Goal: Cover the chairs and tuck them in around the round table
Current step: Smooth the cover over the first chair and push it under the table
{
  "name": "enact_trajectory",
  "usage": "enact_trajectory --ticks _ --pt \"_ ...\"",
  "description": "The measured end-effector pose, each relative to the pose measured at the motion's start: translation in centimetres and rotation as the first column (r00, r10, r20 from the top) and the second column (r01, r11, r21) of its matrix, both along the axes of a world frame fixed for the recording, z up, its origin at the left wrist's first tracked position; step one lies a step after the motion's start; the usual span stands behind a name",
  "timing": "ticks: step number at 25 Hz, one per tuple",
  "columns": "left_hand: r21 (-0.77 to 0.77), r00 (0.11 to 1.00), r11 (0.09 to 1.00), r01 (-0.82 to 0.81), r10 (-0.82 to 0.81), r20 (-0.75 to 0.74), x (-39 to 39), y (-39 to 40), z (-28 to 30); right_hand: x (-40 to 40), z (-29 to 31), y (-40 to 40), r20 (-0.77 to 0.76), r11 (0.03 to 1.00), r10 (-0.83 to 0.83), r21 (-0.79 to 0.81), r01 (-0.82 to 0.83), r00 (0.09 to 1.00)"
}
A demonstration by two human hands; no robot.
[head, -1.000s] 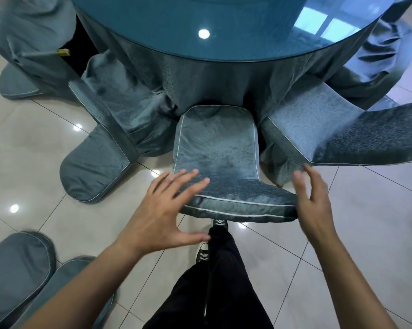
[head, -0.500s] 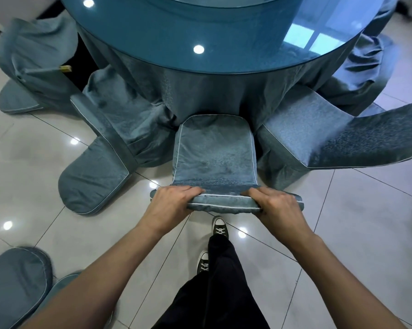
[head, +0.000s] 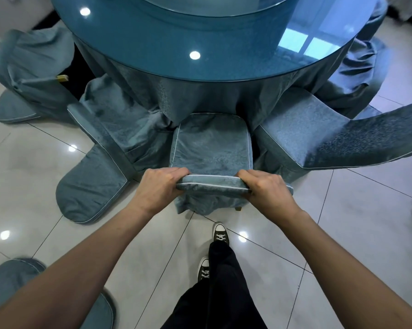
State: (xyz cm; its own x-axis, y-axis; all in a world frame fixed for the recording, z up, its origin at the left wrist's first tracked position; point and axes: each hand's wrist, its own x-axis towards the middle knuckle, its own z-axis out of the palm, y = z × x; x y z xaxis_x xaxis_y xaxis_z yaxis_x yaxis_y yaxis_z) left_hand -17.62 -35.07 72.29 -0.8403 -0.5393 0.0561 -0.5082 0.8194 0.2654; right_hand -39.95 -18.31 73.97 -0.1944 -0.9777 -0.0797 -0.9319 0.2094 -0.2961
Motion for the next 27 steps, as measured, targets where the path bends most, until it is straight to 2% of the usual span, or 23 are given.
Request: enact_trajectory --ticks 11,15,21,27 --pt "-0.053 0.999 0.999 -0.005 0.003 -0.036 -2.3 -0.9 -0.2 -2.9 -0.8 -1.3 -0.006 0.992 0.044 -0.119 -0.044 0.999" --pt "-0.011 0.999 0.999 -0.041 0.041 0.004 -2.1 -2.7 0.1 -2.2 -1.0 -2.8 0.001 0.990 0.055 -0.132 -0.054 0.998" --pt "-0.028 0.995 0.997 -0.072 0.073 0.062 -1.8 -2.9 0.3 -2.0 -1.7 -3.3 -0.004 0.988 0.090 -0.124 -0.090 0.996" --pt "-0.024 0.995 0.996 -0.090 0.091 0.046 -1.8 -1.8 0.3 -2.2 -2.1 -2.8 -0.023 0.985 0.108 -0.134 -0.110 0.994"
